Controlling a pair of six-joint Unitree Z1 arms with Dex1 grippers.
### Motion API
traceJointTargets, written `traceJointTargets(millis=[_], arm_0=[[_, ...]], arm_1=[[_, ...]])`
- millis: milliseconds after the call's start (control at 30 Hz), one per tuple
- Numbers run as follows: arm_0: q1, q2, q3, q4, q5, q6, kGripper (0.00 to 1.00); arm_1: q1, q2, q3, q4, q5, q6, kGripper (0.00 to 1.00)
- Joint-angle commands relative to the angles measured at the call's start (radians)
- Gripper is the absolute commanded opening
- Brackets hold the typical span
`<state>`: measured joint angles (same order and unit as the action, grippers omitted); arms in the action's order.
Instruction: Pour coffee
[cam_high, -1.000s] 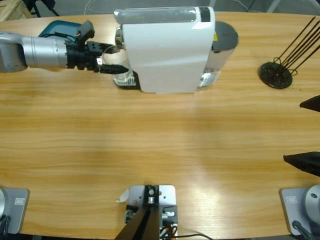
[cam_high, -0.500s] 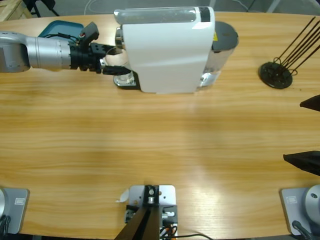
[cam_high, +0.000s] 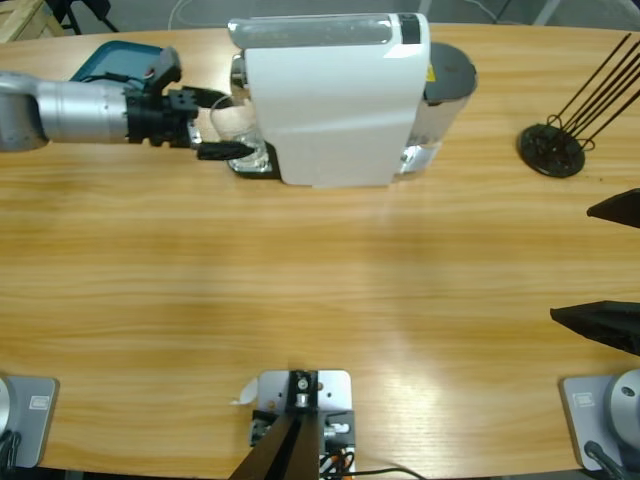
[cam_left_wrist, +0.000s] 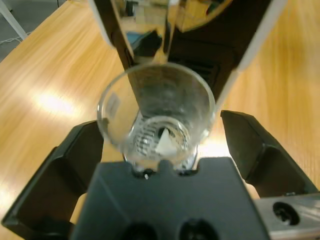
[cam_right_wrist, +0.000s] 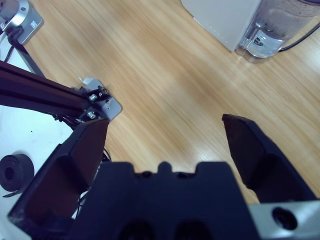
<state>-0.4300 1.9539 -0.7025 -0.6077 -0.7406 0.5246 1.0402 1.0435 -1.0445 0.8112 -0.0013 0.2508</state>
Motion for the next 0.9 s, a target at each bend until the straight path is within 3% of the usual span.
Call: traceJointTargets(millis=[33,133,333,400,433,467,533,567,633,667,700,733,900], arm_0=[[0.094,-0.159,0.164,-0.067,-0.075,-0.04,0.996],[0.094,-0.252,0.242,-0.066,-0.039,-0.069,0.996],[0.094,-0.448,0.346,-0.03,0.064,-0.254,0.996],[0.094,-0.558,0.345,0.049,0.106,-0.286,0.996],[0.094,-0.604,0.336,0.098,0.117,-0.291,0.996],[0.094,-0.638,0.324,0.147,0.126,-0.292,0.996],[0.093,-0.689,0.282,0.268,0.139,-0.294,0.996],[0.089,-0.703,0.264,0.316,0.143,-0.294,0.996],[0.074,-0.713,0.23,0.387,0.159,-0.294,0.996],[0.067,-0.713,0.216,0.409,0.167,-0.293,0.996],[0.06,-0.711,0.204,0.429,0.179,-0.293,0.996],[0.056,-0.71,0.19,0.453,0.19,-0.293,0.997],[-0.004,-0.702,0.064,0.698,0.337,-0.273,0.997]], arm_1=[[0.011,0.032,-0.026,0.003,-0.031,0.0,1.0],[-0.002,0.071,-0.081,0.023,-0.105,0.028,1.0],[-0.207,0.274,-0.312,0.075,-0.093,0.038,1.0],[-0.267,0.353,-0.413,0.098,-0.065,0.008,0.992],[-0.298,0.395,-0.475,0.117,-0.037,-0.013,0.948],[-0.322,0.436,-0.532,0.13,-0.011,-0.032,0.842],[-0.353,0.511,-0.633,0.147,0.041,-0.07,0.424],[-0.364,0.548,-0.686,0.167,0.061,-0.079,0.342],[-0.376,0.618,-0.793,0.223,0.071,-0.097,0.333],[-0.38,0.656,-0.851,0.252,0.071,-0.103,0.249],[-0.384,0.687,-0.892,0.275,0.071,-0.107,0.064],[-0.388,0.718,-0.934,0.298,0.072,-0.11,0.0],[-0.39,0.835,-1.072,0.36,0.065,-0.115,0.0]])
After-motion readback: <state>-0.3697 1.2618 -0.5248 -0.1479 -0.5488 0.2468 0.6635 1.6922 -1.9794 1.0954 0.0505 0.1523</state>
